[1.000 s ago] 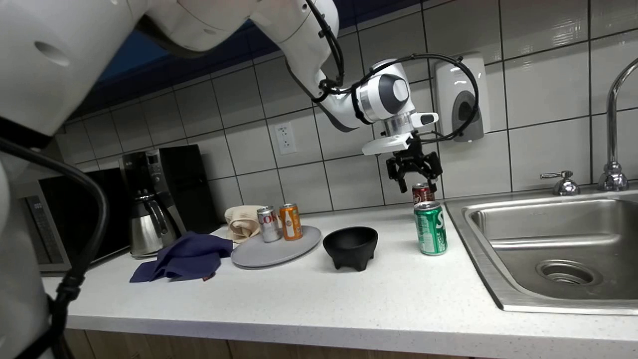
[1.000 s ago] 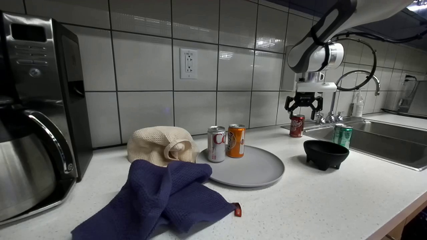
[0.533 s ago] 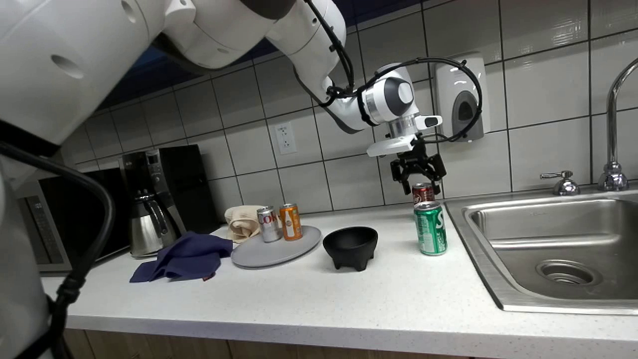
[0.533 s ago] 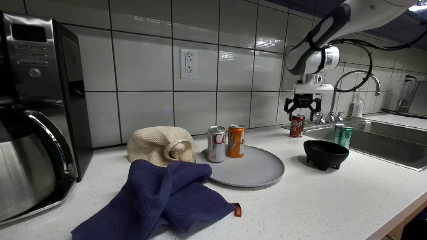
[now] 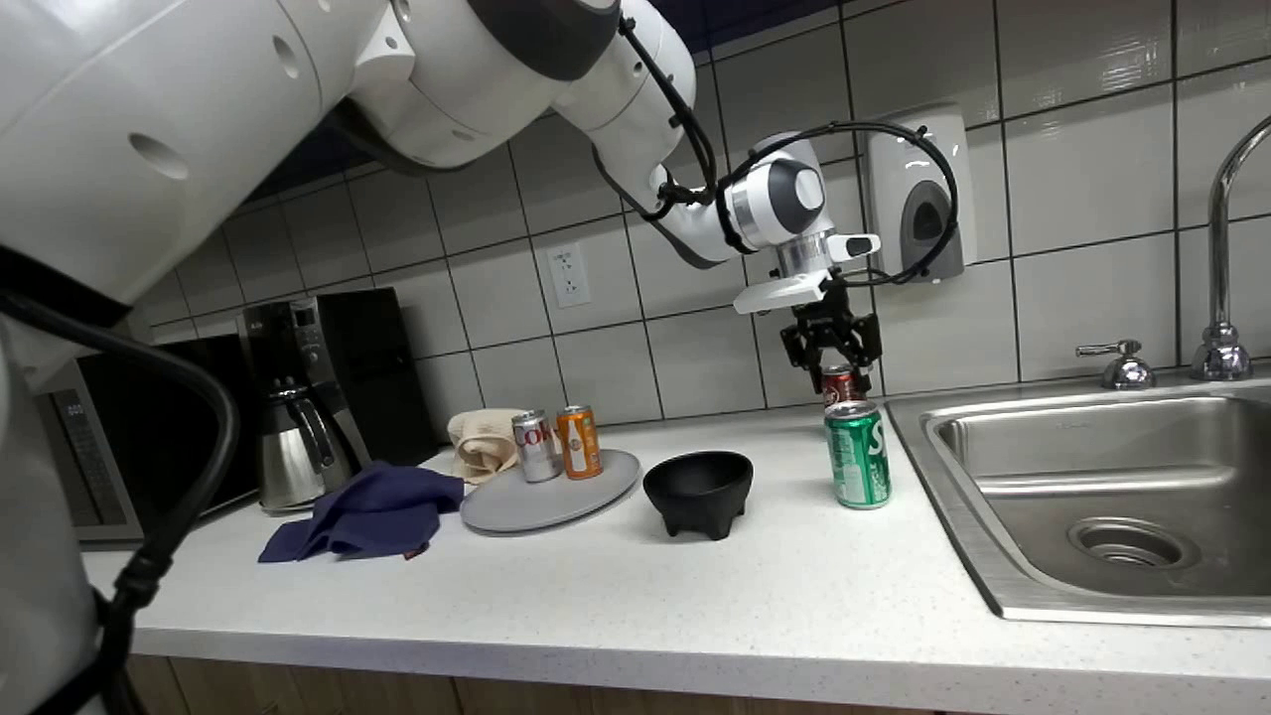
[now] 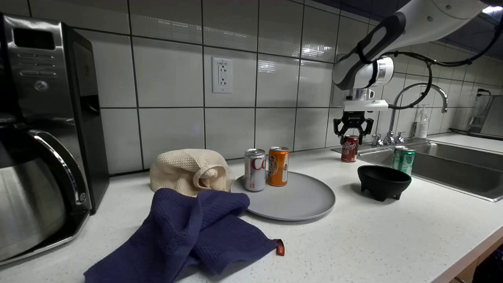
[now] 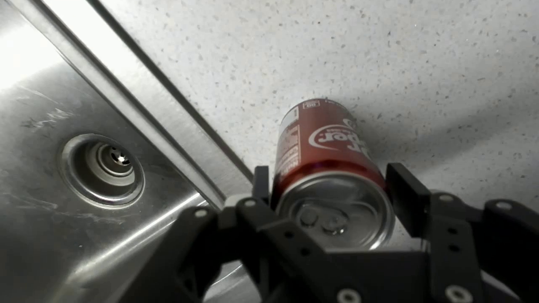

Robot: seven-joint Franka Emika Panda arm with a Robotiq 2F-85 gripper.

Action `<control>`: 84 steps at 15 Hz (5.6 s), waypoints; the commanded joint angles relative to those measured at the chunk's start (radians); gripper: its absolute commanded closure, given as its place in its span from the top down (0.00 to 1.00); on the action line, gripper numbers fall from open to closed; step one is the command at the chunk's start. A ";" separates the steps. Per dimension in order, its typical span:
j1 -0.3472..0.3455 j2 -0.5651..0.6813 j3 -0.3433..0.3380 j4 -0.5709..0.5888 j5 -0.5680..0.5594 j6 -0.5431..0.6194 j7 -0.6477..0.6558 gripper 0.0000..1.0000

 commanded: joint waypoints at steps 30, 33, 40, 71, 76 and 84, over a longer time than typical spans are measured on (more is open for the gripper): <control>0.199 -0.208 0.021 -0.219 -0.013 0.105 0.118 0.39; 0.227 -0.254 0.015 -0.301 -0.020 0.161 0.159 0.39; 0.282 -0.386 -0.004 -0.506 -0.052 0.284 0.235 0.39; 0.287 -0.707 0.129 -0.866 -0.052 0.221 0.229 0.39; 0.300 -0.682 0.162 -0.856 -0.020 0.231 0.230 0.39; 0.337 -0.653 0.186 -0.827 -0.023 0.210 0.257 0.39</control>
